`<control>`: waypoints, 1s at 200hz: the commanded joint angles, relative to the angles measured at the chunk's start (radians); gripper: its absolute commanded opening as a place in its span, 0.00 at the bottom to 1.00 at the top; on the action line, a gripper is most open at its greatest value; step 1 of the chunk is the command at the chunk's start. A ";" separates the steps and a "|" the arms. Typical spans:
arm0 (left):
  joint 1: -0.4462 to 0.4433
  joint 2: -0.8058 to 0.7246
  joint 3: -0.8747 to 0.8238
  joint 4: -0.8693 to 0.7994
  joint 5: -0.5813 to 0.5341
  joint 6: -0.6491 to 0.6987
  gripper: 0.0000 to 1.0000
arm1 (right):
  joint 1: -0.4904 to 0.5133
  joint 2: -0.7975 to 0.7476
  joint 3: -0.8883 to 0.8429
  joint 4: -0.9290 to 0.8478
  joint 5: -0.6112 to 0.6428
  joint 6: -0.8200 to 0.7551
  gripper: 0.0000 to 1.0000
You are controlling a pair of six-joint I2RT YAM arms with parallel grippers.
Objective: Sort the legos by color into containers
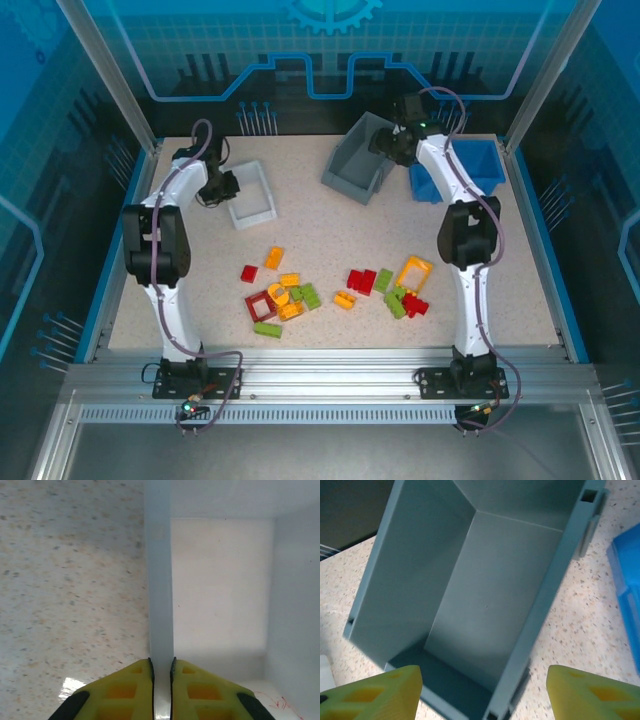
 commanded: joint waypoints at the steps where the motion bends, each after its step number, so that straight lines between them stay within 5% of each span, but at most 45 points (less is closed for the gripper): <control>1: -0.048 0.012 0.026 0.017 0.047 0.038 0.10 | 0.010 0.086 0.112 -0.144 0.019 0.016 0.65; 32: -0.093 0.048 0.085 0.008 0.054 0.027 0.09 | 0.010 0.107 0.114 -0.134 0.020 0.009 0.61; 100: -0.146 0.108 0.169 -0.026 0.040 0.030 0.09 | 0.060 0.089 0.104 -0.175 0.091 -0.183 0.18; 200: -0.157 -0.057 -0.058 0.011 0.021 0.070 0.06 | 0.194 -0.255 -0.388 -0.016 0.137 -0.241 0.13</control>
